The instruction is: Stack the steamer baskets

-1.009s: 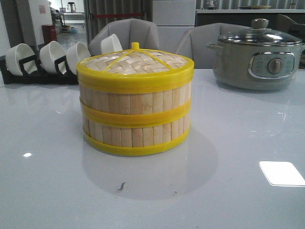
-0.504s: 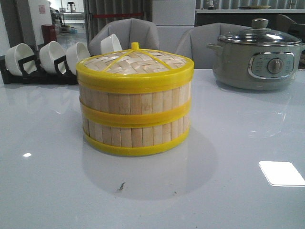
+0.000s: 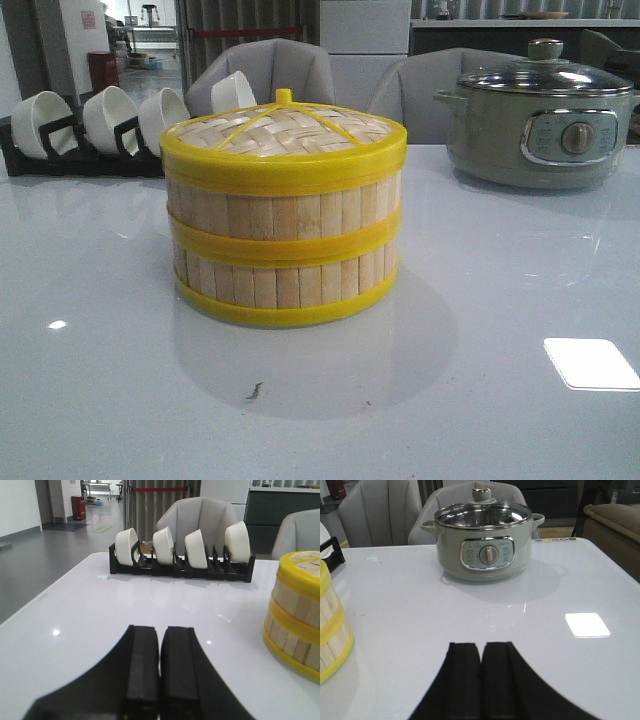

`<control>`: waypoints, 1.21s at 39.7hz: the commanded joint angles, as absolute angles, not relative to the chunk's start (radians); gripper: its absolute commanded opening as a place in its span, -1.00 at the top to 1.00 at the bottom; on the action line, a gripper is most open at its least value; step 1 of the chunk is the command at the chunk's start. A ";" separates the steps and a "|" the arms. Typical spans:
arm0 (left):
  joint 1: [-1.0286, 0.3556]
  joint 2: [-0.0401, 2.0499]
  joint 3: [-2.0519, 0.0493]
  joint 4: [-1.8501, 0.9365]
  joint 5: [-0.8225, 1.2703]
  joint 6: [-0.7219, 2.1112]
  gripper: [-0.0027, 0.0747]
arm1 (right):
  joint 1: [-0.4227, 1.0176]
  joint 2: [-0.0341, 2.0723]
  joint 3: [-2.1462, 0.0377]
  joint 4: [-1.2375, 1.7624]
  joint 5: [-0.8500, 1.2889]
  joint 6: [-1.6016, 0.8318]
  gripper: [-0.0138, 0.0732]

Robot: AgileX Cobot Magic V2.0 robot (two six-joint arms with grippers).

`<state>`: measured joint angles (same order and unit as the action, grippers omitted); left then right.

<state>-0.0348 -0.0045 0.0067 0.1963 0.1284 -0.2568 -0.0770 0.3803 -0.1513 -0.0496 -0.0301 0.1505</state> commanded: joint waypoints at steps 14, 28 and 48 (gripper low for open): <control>-0.091 -0.019 0.009 0.206 0.046 -0.225 0.71 | -0.085 0.382 -0.180 -0.065 -0.115 0.139 0.59; -0.091 -0.019 0.009 0.217 0.097 -0.225 0.71 | -0.085 0.382 -0.180 -0.065 -0.115 0.139 0.59; -0.091 -0.019 0.009 0.217 0.097 -0.225 0.71 | -0.085 0.382 -0.180 -0.065 -0.115 0.139 0.59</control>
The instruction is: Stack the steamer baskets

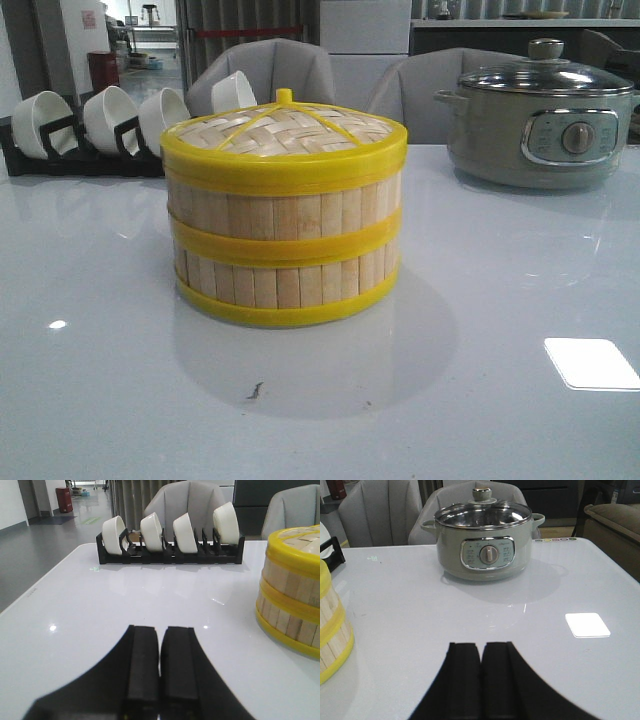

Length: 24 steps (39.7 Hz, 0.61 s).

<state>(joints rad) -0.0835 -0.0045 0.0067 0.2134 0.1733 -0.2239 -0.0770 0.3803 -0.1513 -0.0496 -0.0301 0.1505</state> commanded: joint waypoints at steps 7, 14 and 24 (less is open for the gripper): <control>-0.091 -0.019 0.009 0.217 0.097 -0.225 0.71 | -0.085 0.382 -0.180 -0.065 -0.115 0.139 0.59; -0.091 -0.019 0.009 0.217 0.097 -0.225 0.71 | -0.085 0.276 -0.170 -0.065 -0.081 0.139 0.59; -0.091 -0.019 0.009 0.217 0.097 -0.225 0.71 | -0.084 0.066 -0.034 -0.065 -0.100 0.139 0.62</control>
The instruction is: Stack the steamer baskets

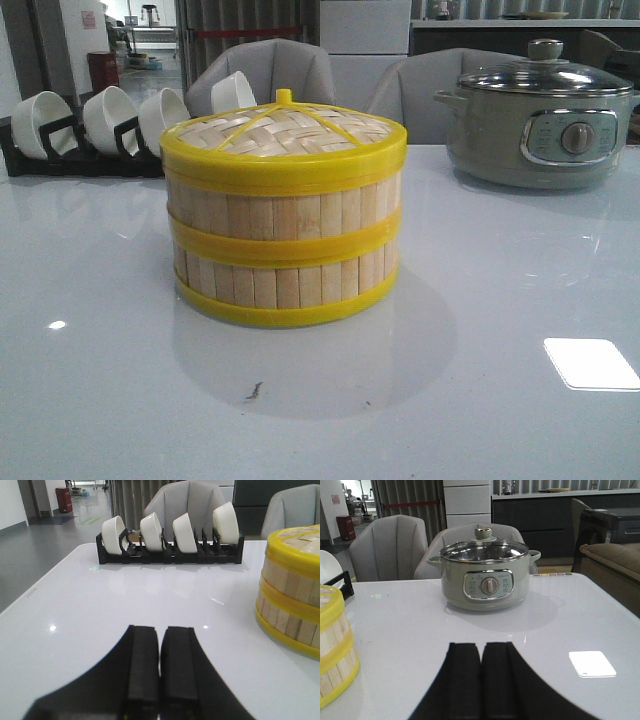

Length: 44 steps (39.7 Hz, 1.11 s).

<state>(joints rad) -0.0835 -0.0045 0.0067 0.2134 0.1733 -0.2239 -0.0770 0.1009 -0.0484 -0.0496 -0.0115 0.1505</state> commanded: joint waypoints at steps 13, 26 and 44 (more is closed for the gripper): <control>-0.091 -0.017 0.009 0.217 0.097 -0.225 0.71 | -0.083 -0.031 0.015 -0.055 -0.018 0.150 0.62; -0.091 -0.017 0.009 0.217 0.097 -0.225 0.71 | -0.083 -0.031 0.015 -0.055 -0.030 0.150 0.62; -0.091 -0.017 0.009 0.217 0.097 -0.225 0.71 | -0.048 -0.031 0.015 -0.024 -0.021 0.106 0.62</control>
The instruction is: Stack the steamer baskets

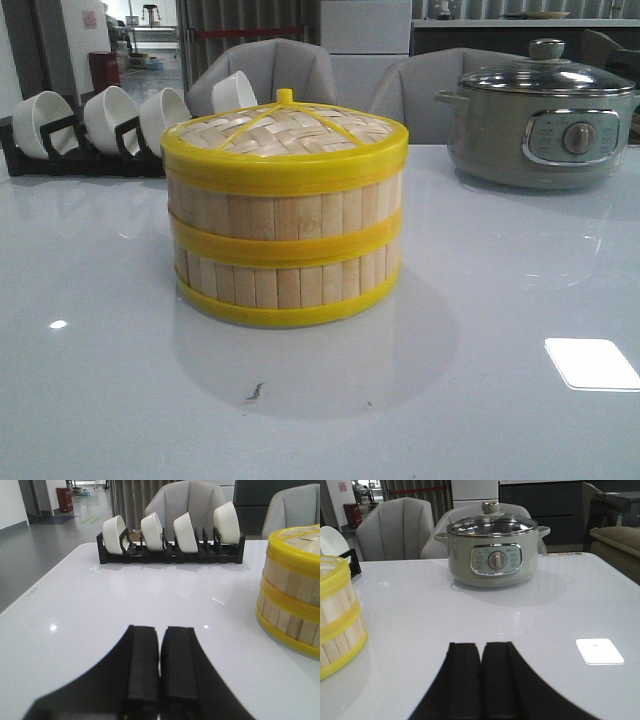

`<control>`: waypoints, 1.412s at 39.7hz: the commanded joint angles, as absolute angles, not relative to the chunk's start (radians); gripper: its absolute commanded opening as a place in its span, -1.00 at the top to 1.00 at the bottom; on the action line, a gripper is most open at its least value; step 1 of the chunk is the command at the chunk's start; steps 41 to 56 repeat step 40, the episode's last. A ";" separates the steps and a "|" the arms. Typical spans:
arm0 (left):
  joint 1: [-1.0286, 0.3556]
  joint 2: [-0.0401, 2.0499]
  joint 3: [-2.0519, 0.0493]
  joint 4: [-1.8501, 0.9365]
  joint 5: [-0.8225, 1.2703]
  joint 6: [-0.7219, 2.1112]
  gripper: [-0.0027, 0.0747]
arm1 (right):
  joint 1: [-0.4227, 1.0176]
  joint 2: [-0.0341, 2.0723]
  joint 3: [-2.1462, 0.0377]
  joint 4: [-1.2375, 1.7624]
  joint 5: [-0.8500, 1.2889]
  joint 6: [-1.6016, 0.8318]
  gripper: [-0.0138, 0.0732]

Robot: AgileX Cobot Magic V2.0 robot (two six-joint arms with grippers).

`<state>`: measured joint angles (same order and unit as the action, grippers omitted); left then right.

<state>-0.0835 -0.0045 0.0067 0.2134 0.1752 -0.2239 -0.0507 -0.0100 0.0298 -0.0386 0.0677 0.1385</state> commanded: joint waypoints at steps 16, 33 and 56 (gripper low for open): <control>-0.091 -0.017 0.009 0.217 0.097 -0.225 0.71 | -0.048 -0.031 0.015 0.000 -0.017 0.055 0.62; -0.091 -0.017 0.009 0.217 0.097 -0.225 0.71 | -0.048 -0.031 0.015 0.000 -0.014 0.055 0.62; -0.091 -0.017 0.009 0.217 0.097 -0.225 0.71 | -0.048 -0.031 0.015 0.000 -0.014 0.055 0.62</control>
